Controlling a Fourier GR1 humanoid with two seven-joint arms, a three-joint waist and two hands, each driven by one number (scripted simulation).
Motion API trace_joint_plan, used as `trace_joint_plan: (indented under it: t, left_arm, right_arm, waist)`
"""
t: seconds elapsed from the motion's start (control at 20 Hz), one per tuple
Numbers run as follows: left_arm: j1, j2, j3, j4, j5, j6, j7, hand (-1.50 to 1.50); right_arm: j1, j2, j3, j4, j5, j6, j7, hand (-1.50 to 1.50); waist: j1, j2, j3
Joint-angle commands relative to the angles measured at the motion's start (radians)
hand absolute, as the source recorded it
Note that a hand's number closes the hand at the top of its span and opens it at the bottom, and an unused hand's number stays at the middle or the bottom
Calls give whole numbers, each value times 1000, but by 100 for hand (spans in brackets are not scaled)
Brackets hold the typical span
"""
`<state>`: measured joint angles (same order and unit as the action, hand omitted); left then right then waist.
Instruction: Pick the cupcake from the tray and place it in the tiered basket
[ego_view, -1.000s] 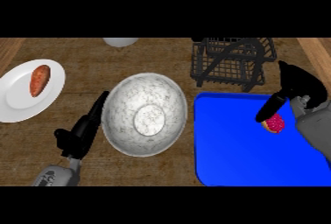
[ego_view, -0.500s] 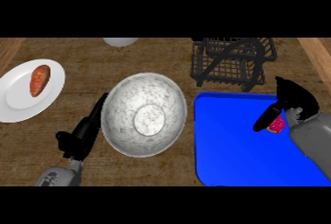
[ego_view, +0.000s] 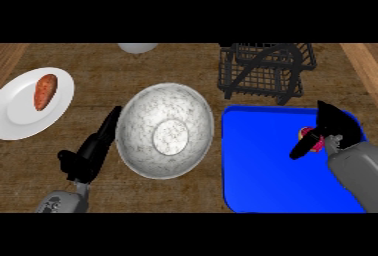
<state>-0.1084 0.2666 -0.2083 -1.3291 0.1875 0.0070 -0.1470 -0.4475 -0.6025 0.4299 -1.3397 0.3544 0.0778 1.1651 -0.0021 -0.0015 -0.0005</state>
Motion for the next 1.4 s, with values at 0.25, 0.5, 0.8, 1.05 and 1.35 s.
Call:
trace_joint_plan:
  t: [0.25, 0.5, 0.8, 1.05, 1.35]
  left_arm:
    - [-34, -60, -9, -31, -46, 33, 81, 0]
    - [10, -17, 54, 39, -38, -44, -39, 0]
    - [9, -33, 53, -71, -56, -25, 56, 0]
    - [-7, -104, 54, 11, -115, -17, 11, 0]
    - [55, -107, 78, -39, -123, -60, 2, 0]
  right_arm:
    - [48, 71, -88, 59, 60, 17, 52, -150]
    - [148, 81, -103, -23, 107, 16, 44, -150]
    - [100, 143, -175, 168, 226, -166, -259, 150]
    - [69, 196, -210, 143, 303, -107, -238, 150]
    - [112, 248, -231, 85, 403, -112, -213, 150]
  waist:
    - [1, 1, 0]
    - [-4, 0, 0]
    - [9, 2, 1]
    - [4, 2, 0]
    - [4, 1, 0]
